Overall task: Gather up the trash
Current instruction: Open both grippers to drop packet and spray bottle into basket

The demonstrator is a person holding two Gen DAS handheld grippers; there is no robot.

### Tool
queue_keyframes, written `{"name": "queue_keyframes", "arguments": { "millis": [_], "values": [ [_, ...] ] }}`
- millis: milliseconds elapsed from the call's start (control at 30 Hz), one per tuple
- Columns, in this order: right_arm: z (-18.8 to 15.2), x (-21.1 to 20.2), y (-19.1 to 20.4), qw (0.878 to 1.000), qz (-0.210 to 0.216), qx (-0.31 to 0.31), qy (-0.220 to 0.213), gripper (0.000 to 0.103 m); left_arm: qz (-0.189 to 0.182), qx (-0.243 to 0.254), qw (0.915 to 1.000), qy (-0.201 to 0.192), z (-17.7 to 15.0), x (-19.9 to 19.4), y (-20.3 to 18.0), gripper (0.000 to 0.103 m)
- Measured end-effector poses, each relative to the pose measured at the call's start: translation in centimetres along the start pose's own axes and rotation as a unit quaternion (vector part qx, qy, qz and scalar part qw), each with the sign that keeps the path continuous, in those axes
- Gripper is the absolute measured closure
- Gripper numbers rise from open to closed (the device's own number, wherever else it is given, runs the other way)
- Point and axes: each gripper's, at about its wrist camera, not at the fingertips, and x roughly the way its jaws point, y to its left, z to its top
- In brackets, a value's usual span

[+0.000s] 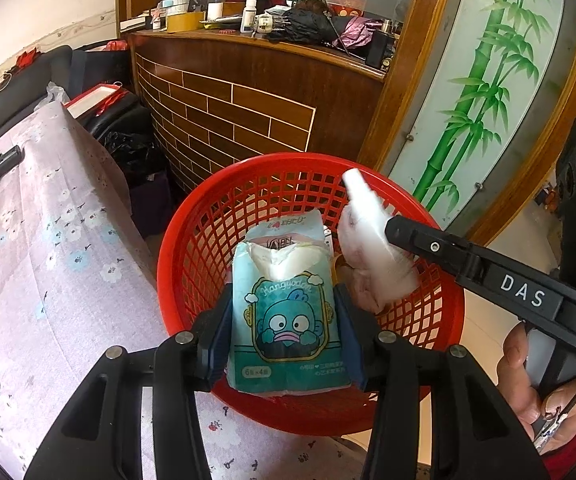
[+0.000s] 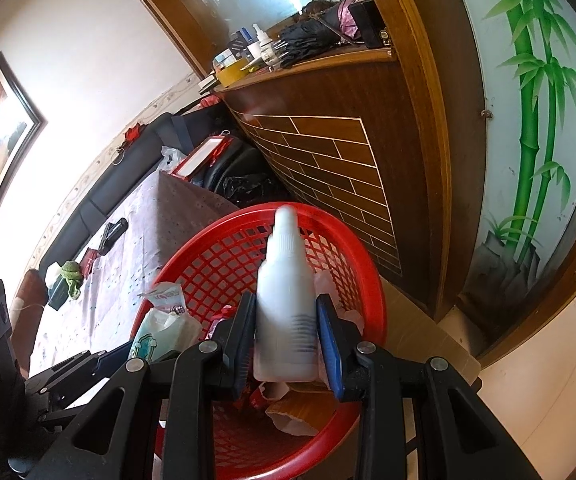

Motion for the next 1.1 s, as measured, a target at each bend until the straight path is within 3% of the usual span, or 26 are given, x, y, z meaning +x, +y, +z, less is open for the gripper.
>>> {"name": "queue_keyframes", "arguments": {
  "millis": [167, 333, 433, 533, 633, 700, 800, 1100],
  "values": [
    [-0.1, -0.5, 0.4, 1.000, -0.001, -0.004, -0.005, 0.069, 0.002, 0.003, 1.0000, -0.002, -0.2, -0.4, -0.1, 0.052],
    [-0.2, -0.9, 0.7, 1.000, -0.001, -0.007, -0.008, 0.069, 0.012, 0.006, 0.9999, -0.010, -0.4, -0.8, -0.1, 0.043],
    [-0.3, -1.2, 0.8, 1.000, -0.003, -0.010, -0.011, 0.069, 0.016, 0.002, 0.9998, -0.013, -0.4, -1.1, 0.2, 0.030],
    [-0.4, -1.7, 1.0, 1.000, -0.008, -0.014, -0.017, 0.068, 0.024, 0.001, 0.9995, -0.021, -0.5, -1.4, 0.4, 0.028],
    [-0.4, -2.0, 1.2, 0.999, -0.019, -0.017, -0.025, 0.048, 0.039, 0.002, 0.9987, -0.031, -0.7, -1.7, 0.5, 0.015],
    [-0.3, -2.3, 1.3, 0.999, -0.027, -0.021, -0.032, 0.033, 0.056, 0.001, 0.9975, -0.044, -0.9, -2.0, 0.7, 0.010],
    [-0.3, -2.9, 1.6, 0.998, -0.041, -0.027, -0.045, 0.020, 0.083, -0.003, 0.9949, -0.056, -1.1, -2.3, 1.2, 0.007],
    [-0.6, -3.8, 2.0, 0.992, -0.100, -0.037, -0.071, 0.006, 0.138, -0.032, 0.9871, -0.074, -1.5, -3.0, 3.1, 0.006]
  ]
}}
